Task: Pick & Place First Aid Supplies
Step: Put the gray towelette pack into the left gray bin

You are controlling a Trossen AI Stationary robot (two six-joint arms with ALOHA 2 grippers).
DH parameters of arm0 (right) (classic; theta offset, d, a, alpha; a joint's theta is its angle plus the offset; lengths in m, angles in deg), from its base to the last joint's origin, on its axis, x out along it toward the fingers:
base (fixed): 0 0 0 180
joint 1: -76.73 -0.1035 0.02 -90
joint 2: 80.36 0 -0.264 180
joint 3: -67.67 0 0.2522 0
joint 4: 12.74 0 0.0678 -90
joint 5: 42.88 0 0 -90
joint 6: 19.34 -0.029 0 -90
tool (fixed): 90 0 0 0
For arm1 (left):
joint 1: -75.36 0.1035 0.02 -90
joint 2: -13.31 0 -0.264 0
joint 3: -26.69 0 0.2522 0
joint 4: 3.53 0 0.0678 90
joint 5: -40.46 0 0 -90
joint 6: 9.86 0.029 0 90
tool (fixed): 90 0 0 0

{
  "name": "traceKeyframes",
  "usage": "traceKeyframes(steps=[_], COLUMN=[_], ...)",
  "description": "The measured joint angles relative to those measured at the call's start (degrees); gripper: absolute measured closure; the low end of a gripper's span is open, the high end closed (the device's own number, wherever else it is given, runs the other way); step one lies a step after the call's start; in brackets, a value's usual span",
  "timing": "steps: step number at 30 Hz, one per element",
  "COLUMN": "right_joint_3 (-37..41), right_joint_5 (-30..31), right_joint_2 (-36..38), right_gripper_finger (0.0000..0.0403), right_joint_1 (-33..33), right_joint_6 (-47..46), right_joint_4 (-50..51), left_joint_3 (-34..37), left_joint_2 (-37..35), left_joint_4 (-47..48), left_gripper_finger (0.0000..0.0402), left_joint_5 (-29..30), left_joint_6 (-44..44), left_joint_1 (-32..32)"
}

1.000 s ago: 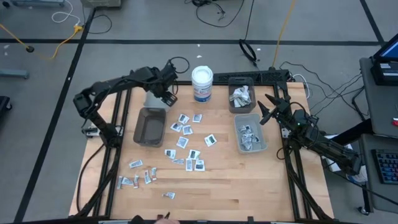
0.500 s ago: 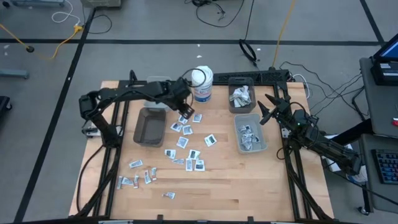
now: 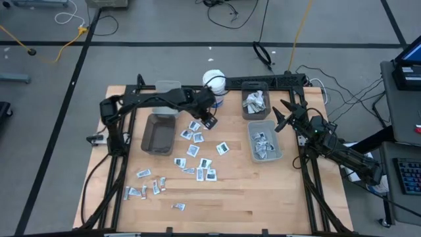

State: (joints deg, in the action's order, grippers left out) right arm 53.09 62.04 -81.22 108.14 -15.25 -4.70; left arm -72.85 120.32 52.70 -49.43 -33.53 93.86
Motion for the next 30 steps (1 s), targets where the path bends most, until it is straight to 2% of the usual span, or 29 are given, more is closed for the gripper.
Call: traceKeyframes(steps=[9,17,23,30], right_joint_3=[0.0,0.0,0.0,0.0], right_joint_5=[0.0,0.0,0.0,0.0], right_joint_2=[0.0,0.0,0.0,0.0], right_gripper_finger=[0.0165,0.0165,0.0165,0.0165], right_joint_1=[0.0,0.0,0.0,0.0], right_joint_6=[0.0,0.0,0.0,0.0], right_joint_4=[0.0,0.0,0.0,0.0], left_joint_3=[-10.0,-10.1,-10.1,-9.8], left_joint_2=[8.0,13.0,16.4,19.1], left_joint_4=[8.8,11.4,10.3,10.1], left_gripper_finger=[0.0243,0.0243,0.0243,0.0243], left_joint_5=[0.7,6.4,7.0,7.5], left_joint_6=[4.1,4.6,9.5,10.3], left_joint_1=[-0.6,-2.1,-3.4,-4.8])
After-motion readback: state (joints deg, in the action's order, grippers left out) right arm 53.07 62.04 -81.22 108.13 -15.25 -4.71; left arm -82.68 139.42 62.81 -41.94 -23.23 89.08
